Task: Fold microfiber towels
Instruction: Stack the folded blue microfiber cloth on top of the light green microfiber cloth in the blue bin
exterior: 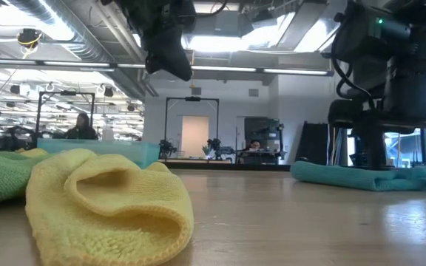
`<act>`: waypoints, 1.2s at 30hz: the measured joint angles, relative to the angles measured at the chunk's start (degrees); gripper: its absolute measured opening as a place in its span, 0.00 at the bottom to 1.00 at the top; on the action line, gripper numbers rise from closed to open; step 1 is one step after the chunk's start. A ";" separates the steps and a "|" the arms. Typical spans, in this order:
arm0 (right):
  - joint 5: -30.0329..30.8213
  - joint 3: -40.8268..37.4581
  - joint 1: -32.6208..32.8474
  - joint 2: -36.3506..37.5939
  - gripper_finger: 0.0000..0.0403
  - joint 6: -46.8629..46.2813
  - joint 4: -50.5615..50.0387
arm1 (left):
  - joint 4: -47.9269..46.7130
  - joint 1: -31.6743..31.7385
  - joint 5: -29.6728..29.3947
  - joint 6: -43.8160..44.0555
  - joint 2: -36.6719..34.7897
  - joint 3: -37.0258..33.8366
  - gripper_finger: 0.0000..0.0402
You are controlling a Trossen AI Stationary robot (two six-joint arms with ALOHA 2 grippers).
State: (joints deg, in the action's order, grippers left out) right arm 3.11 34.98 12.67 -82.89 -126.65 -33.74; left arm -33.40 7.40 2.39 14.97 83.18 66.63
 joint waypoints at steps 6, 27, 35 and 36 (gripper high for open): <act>4.78 -0.03 0.00 0.00 0.60 0.97 -0.98 | 0.01 0.10 0.12 3.27 0.00 0.00 0.13; 26.15 0.12 -3.00 -0.48 0.03 30.37 7.78 | -1.65 0.70 -0.26 10.35 -0.32 -0.01 0.13; 21.06 10.27 -11.62 -0.42 0.02 67.82 19.16 | -5.77 5.56 -8.54 11.49 -10.52 -0.03 0.13; 19.90 11.56 -12.94 -0.42 0.02 71.22 19.55 | -5.78 6.39 -9.51 11.49 -11.76 0.00 0.13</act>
State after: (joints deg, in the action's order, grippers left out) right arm 23.01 46.54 -0.27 -83.32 -55.44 -14.18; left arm -39.18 13.79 -7.11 26.46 71.41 66.63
